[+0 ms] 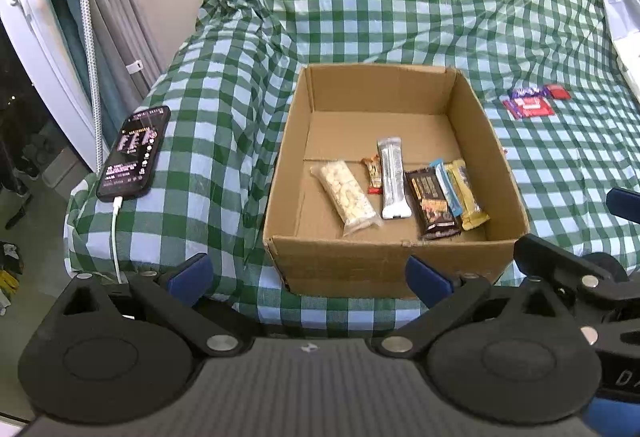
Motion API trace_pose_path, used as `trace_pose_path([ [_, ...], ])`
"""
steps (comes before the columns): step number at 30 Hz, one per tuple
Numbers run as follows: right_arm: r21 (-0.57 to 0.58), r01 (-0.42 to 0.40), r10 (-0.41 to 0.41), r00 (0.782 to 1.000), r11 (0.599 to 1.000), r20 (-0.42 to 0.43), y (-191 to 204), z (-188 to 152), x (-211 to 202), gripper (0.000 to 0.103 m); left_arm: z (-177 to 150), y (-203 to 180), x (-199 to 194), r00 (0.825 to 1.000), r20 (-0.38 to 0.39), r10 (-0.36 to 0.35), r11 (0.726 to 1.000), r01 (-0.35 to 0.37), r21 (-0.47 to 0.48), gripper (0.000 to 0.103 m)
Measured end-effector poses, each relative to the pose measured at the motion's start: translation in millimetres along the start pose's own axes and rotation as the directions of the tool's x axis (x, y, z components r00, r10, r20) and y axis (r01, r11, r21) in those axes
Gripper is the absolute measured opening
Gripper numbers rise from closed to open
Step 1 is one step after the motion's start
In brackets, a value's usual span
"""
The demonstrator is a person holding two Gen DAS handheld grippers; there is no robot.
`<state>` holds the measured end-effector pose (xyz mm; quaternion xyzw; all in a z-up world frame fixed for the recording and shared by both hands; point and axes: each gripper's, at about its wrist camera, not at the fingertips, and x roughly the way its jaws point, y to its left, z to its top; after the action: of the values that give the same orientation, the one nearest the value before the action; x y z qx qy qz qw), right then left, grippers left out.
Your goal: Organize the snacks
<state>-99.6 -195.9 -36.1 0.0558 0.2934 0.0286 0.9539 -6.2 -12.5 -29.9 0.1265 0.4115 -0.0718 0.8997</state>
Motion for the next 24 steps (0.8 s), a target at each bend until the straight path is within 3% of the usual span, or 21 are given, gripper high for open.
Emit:
trace_pose_path([
  [13,0.052,-0.008,0.009,1.000,0.999,-0.020,-14.8,-3.3,8.5,0.100,7.5,-14.7,13.8,0.999,-0.049,0.006,0.999,-0.004,0.037,0.103],
  [24,0.145,-0.048,0.052,0.998,0.988,-0.028,-49.1,-8.8,27.8,0.100,27.8,-51.9,35.0,0.993,-0.109,0.034,0.995,-0.023,0.102,0.103],
])
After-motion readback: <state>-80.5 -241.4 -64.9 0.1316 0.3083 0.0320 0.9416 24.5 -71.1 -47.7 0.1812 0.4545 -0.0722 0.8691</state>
